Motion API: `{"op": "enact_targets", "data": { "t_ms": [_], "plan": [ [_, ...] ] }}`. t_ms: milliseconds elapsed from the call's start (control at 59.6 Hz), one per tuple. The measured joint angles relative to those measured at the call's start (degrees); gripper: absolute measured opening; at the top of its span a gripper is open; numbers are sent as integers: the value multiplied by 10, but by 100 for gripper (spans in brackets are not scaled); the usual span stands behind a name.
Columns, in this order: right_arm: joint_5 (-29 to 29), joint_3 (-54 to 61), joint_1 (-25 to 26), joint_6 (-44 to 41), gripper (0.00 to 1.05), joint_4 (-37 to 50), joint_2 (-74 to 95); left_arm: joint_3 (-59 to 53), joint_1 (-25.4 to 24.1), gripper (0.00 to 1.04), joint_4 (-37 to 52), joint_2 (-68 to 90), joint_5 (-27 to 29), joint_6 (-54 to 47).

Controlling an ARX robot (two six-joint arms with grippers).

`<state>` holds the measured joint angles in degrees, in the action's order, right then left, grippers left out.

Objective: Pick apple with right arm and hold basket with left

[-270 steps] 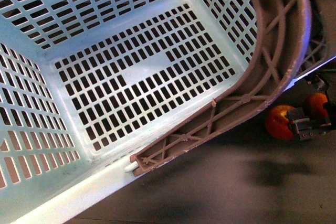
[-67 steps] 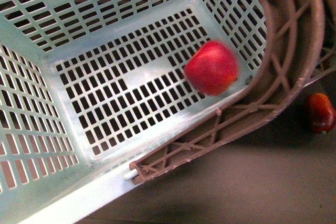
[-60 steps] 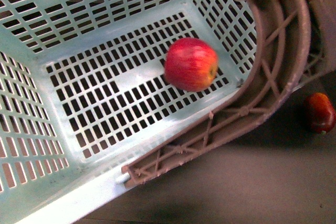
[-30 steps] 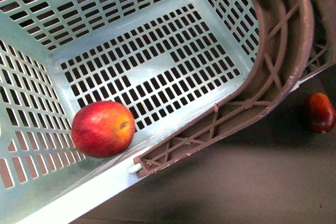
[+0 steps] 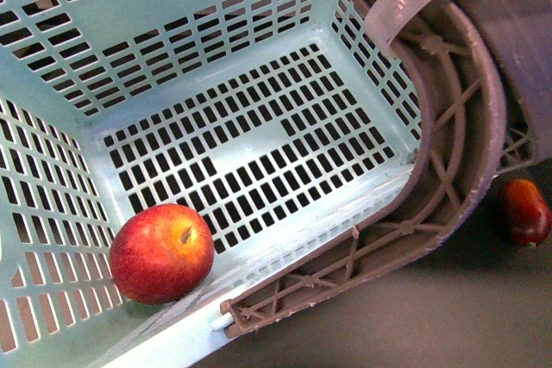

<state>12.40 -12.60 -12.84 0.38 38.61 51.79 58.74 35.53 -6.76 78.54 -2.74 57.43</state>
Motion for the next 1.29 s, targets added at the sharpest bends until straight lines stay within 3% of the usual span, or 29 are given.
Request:
{"op": "enact_targets", "data": {
  "t_ms": [101,436,503,587,872,1292],
  "plan": [
    [-18,19,16,-3,2,-7,-28,0,0,15,0,0,5,-1],
    [-68,80,70,-2,2,-65,-144,0,0,15,0,0,6,-2],
    [-117,88,105,-2,2,-83,-171,0,0,15,0,0,6,-2],
    [-118,94,123,-2,2,-98,-193,0,0,15,0,0,4,-2],
    [-123,116,126,-2,2,-113,-241,0,-1,15,0,0,5,-2],
    [-124,116,127,-2,2,-209,-342,0,0,15,0,0,5,-2]
  ]
}}
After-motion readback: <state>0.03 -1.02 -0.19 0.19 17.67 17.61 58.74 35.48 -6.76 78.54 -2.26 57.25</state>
